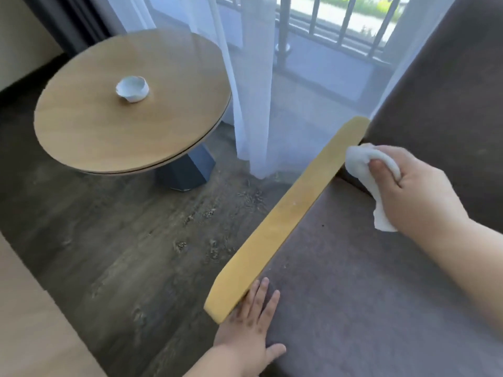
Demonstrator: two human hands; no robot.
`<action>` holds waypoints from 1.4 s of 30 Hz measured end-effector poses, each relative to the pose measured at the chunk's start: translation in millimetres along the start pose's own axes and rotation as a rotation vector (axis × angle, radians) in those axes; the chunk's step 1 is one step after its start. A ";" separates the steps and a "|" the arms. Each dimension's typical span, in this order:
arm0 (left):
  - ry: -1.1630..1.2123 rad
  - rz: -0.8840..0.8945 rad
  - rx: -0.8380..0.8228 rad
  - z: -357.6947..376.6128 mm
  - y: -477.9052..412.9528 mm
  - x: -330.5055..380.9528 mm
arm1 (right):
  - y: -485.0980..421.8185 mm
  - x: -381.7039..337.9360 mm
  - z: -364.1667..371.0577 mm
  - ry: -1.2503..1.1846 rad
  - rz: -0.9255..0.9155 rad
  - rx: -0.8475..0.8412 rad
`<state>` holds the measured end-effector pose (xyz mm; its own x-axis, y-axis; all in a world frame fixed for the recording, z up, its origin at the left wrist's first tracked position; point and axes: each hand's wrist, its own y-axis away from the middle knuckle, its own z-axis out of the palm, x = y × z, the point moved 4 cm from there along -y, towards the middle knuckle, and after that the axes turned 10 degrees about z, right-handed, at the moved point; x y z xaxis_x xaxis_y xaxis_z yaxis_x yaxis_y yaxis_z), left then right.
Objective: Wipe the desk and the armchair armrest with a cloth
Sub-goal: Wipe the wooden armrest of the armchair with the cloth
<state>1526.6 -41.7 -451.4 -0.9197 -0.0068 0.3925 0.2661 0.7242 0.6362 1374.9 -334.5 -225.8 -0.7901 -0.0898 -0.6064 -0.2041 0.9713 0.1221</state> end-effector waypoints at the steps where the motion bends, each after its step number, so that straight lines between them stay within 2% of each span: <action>1: -0.001 0.009 -0.004 1.0 -0.6 -0.3 | -15.4 -4.8 5.4 0.027 -0.019 0.004; 8: 0.043 0.025 0.024 4.5 -0.6 0.1 | -92.7 -21.4 43.8 0.174 -0.127 0.055; 12: 0.084 0.039 0.151 8.1 -1.1 -3.8 | -105.5 -15.5 71.2 0.286 -0.112 0.021; 16: 0.155 0.010 0.348 10.0 0.1 -1.7 | -103.2 -8.2 99.3 0.475 -0.076 -0.031; 22: 0.059 -0.099 0.514 8.2 -14.9 15.0 | -123.8 -3.3 83.1 0.330 -0.236 -0.002; 26: 0.004 -0.052 0.635 8.8 -14.4 17.2 | -135.8 0.3 64.3 0.292 -0.233 0.172; 30: -0.014 -0.016 0.760 18.9 -20.0 15.4 | -153.4 9.8 83.5 0.600 -0.190 0.024; 32: -0.039 -0.024 0.783 22.4 -23.4 13.6 | -157.3 10.5 91.0 0.637 -0.174 -0.004; 42: -0.092 -0.043 0.765 23.7 -26.2 15.0 | -145.0 13.2 99.4 0.499 -0.199 -0.065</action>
<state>1499.0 -44.4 -477.9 -0.9539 -0.0130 0.2999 -0.0135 0.9999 0.0004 1451.5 -454.6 -329.6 -0.9080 -0.3794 -0.1777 -0.4002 0.9109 0.1006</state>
